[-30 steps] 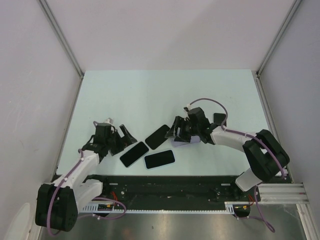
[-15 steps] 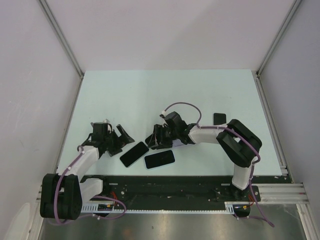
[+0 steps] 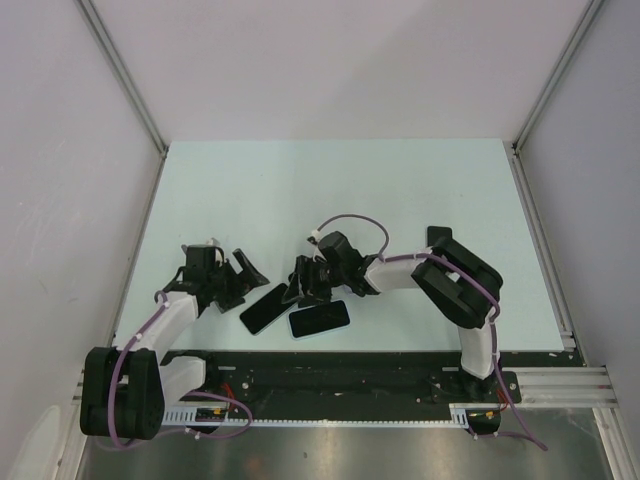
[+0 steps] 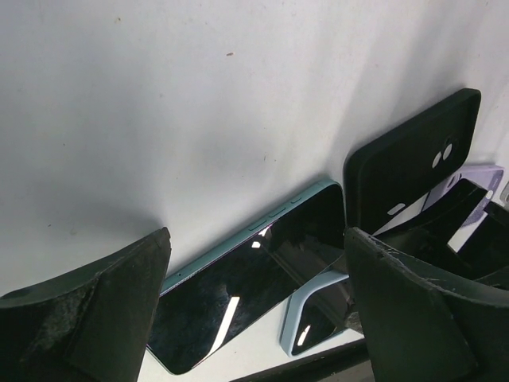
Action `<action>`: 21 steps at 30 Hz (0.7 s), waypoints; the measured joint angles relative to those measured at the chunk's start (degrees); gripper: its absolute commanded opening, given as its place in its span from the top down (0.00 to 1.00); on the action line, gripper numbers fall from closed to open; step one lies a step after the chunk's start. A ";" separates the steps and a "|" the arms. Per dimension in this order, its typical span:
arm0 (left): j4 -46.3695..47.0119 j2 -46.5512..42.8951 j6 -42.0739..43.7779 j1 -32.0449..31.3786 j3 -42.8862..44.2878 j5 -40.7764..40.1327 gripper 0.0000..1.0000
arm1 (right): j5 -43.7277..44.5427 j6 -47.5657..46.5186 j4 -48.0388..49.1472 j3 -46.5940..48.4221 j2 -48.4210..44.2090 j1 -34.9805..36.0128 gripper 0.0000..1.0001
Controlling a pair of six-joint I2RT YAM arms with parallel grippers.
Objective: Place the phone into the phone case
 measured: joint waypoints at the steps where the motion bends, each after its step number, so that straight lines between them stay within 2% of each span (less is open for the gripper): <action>1: 0.11 0.00 -0.02 0.00 -0.09 0.07 0.04 | -0.22 0.70 1.01 0.07 0.42 0.15 0.35; 12: 2.51 -2.12 -1.18 0.00 -2.47 2.25 0.05 | -3.28 13.40 16.37 1.14 7.56 -0.59 0.37; 21: 4.55 -8.92 -5.66 0.92 -6.88 2.16 0.05 | -6.43 16.61 20.83 5.57 12.76 -1.49 0.39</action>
